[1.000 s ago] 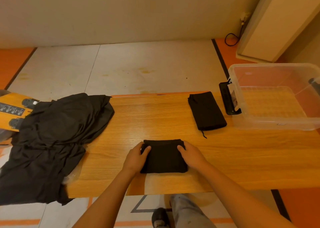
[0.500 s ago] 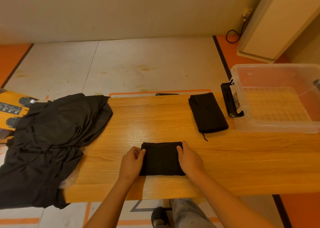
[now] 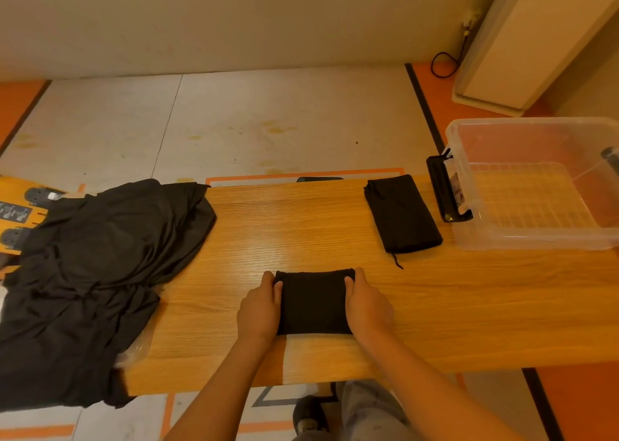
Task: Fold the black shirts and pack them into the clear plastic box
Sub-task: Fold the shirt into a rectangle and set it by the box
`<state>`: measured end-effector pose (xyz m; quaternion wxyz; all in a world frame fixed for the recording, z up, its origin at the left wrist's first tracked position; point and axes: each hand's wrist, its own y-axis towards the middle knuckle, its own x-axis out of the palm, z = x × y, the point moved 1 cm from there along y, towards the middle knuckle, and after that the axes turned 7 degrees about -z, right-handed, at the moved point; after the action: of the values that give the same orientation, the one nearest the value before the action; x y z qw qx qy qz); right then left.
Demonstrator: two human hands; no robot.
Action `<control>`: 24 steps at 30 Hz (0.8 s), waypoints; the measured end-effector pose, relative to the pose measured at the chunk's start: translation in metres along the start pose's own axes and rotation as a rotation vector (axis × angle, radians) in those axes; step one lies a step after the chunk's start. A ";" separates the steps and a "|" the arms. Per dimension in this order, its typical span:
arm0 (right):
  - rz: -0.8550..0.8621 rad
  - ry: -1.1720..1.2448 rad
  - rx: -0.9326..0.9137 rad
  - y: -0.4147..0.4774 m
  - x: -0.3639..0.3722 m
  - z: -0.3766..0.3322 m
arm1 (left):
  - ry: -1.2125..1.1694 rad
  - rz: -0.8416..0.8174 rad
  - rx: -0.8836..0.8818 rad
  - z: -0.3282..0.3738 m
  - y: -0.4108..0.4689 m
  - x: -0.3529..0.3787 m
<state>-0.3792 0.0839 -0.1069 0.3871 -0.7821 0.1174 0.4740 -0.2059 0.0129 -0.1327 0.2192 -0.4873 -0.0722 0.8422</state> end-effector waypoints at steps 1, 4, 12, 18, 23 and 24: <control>0.002 -0.008 0.012 0.000 0.000 0.000 | 0.027 0.008 -0.007 0.001 -0.001 0.001; 0.010 -0.037 0.029 0.001 0.001 -0.001 | 0.099 0.027 -0.030 0.005 -0.003 0.002; 0.047 -0.132 -0.035 0.010 -0.010 0.007 | 0.282 0.041 -0.058 -0.001 -0.004 -0.008; 0.216 -0.037 -0.316 0.007 -0.009 0.013 | 0.000 0.120 0.153 0.003 -0.011 -0.012; 0.540 -0.003 -0.597 0.001 -0.011 -0.004 | -0.095 0.279 0.294 0.019 -0.021 -0.016; 0.560 -0.025 -0.668 -0.003 -0.007 -0.008 | -0.086 0.260 0.349 0.022 -0.024 -0.013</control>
<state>-0.3761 0.0786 -0.0981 -0.0292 -0.7966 0.1606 0.5820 -0.2115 0.0310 -0.1035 0.1867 -0.4108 0.1288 0.8831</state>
